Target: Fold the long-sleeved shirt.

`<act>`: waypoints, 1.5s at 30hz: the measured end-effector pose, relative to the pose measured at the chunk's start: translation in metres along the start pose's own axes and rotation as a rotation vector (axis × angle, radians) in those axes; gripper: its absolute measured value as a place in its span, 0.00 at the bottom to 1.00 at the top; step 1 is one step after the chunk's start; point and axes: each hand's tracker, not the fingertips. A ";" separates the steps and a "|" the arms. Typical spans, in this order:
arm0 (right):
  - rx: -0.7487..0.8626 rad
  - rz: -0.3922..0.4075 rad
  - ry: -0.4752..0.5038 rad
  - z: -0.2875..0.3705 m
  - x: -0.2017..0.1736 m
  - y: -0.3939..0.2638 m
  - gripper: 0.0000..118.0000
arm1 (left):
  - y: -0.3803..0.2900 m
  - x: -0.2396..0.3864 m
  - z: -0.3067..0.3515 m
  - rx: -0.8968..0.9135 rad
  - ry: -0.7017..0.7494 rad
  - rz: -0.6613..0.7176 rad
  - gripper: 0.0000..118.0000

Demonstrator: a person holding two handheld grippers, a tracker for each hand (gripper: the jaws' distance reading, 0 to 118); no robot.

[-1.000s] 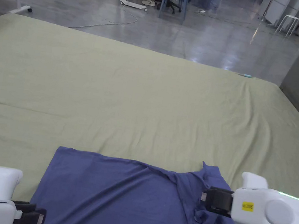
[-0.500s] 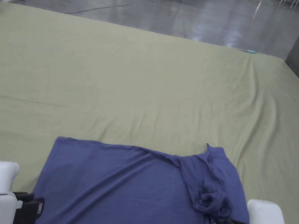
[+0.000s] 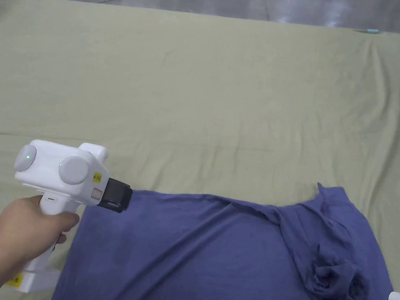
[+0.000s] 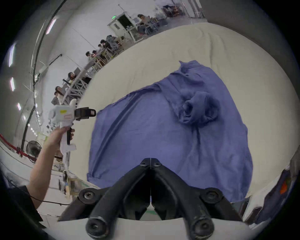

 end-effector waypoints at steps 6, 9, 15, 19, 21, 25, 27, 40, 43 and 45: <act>0.008 -0.032 -0.033 -0.002 0.017 0.007 0.00 | 0.005 -0.010 -0.033 -0.057 0.001 0.055 0.45; -0.014 -0.059 0.010 -0.018 0.029 0.027 0.00 | 0.009 -0.004 -0.024 -0.056 0.008 0.006 0.14; 0.039 0.043 0.029 -0.052 0.041 0.172 1.00 | 0.004 -0.008 0.023 0.016 -0.097 0.042 0.00; -0.029 0.097 -0.180 -0.108 0.051 0.281 1.00 | 0.001 -0.007 0.042 0.020 -0.155 0.040 0.00; -0.154 0.059 -0.272 -0.145 0.057 0.308 1.00 | 0.000 -0.004 0.045 0.018 -0.138 0.012 0.00; -0.346 -0.091 -0.309 -0.202 0.072 0.313 0.81 | -0.001 -0.005 0.038 0.005 -0.135 0.008 0.00; -0.389 -0.075 -0.341 -0.217 0.068 0.305 0.77 | -0.003 -0.005 0.031 -0.009 -0.129 0.003 0.00; -0.199 0.200 -0.253 -0.072 0.020 0.250 0.05 | -0.019 -0.006 0.088 0.029 -0.144 -0.022 0.00; -0.113 0.273 -0.248 -0.022 0.015 0.204 0.05 | -0.044 -0.002 0.123 0.059 -0.137 -0.052 0.00; -0.076 0.283 -0.221 0.003 0.016 0.167 0.05 | -0.069 0.001 0.141 0.067 -0.135 -0.066 0.00</act>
